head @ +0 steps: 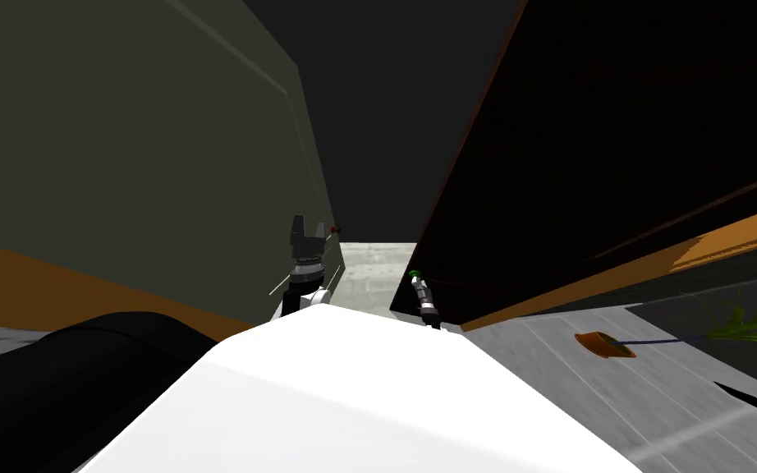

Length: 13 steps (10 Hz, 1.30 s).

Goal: Push the door open

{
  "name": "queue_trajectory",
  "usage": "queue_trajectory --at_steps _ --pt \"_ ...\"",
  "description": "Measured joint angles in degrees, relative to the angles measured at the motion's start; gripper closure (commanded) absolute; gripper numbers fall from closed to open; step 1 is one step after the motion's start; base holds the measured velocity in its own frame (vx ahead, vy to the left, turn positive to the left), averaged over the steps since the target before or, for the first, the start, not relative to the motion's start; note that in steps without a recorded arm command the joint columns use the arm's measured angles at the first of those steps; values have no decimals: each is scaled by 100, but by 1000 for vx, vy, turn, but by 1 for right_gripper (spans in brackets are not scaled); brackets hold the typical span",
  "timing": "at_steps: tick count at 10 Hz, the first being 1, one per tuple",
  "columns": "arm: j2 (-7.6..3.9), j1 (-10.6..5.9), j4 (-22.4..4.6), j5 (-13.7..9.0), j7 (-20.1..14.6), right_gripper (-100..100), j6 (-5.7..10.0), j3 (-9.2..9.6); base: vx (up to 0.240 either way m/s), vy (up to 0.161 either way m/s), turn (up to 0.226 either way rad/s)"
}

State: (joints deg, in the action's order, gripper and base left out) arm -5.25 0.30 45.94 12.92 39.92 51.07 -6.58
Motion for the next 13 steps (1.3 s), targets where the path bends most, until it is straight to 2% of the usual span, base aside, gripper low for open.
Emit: queue_trajectory --at_steps 1,2,6,13 --pt "3 26 71 -122 -168 100 -16 -8 39 -24 17" --pt "-3 13 50 -187 -283 -100 2 -23 -8 11 -127" --pt "-129 36 75 -120 155 -100 -48 146 -43 52 -123" --pt "-324 57 67 -2 1181 -100 -122 446 -37 41 -113"
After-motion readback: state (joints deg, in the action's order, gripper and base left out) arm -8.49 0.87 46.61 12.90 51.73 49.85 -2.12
